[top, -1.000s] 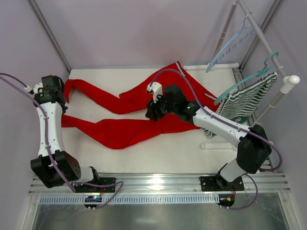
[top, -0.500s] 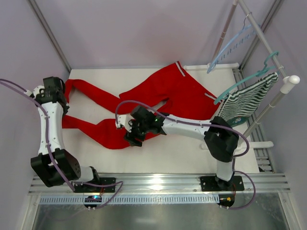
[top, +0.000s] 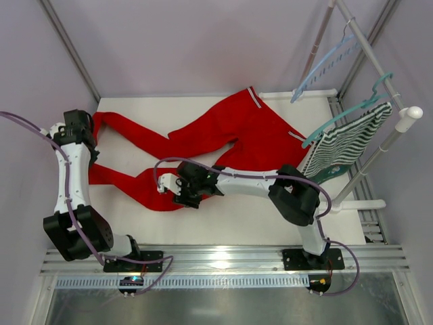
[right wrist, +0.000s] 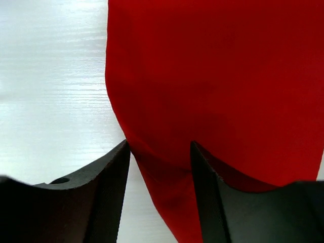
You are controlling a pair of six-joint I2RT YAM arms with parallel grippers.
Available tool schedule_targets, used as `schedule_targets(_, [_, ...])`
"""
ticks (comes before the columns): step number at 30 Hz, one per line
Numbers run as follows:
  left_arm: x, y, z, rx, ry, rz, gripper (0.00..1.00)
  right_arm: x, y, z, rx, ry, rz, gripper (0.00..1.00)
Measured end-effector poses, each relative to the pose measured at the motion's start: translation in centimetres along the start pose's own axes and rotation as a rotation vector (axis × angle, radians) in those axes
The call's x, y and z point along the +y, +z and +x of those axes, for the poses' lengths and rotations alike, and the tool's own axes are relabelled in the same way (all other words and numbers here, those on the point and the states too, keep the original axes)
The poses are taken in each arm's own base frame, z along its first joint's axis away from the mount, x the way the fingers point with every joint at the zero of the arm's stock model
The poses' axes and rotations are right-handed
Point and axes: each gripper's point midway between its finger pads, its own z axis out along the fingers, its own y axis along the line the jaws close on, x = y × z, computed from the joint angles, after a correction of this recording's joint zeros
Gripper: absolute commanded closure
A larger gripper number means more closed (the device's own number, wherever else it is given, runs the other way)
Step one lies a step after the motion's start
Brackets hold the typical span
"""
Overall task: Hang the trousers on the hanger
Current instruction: Fold the trousers
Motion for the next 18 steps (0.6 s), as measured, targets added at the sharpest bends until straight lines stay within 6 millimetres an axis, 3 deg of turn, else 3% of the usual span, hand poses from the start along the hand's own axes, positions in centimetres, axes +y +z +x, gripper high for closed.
schedule_targets(2, [0.1,0.0,0.0,-0.003,-0.001,-0.006,1.00,-0.1,0.2,0.3,0.013,0.005,0.009,0.76])
schedule_targets(5, [0.4,0.1,-0.2,-0.014,-0.014,-0.024,1.00,-0.5,0.1,0.2,0.013,0.011,0.039,0.96])
schedule_targets(9, [1.8,0.1,-0.7,-0.049,-0.027,-0.102,1.00,-0.7,-1.9,-0.2,-0.009,0.045,0.092,0.96])
schedule_targets(18, [5.9,-0.5,-1.1,-0.107,-0.031,-0.314,1.00,-0.6,-10.3,-3.2,-0.176,0.130,0.209,0.96])
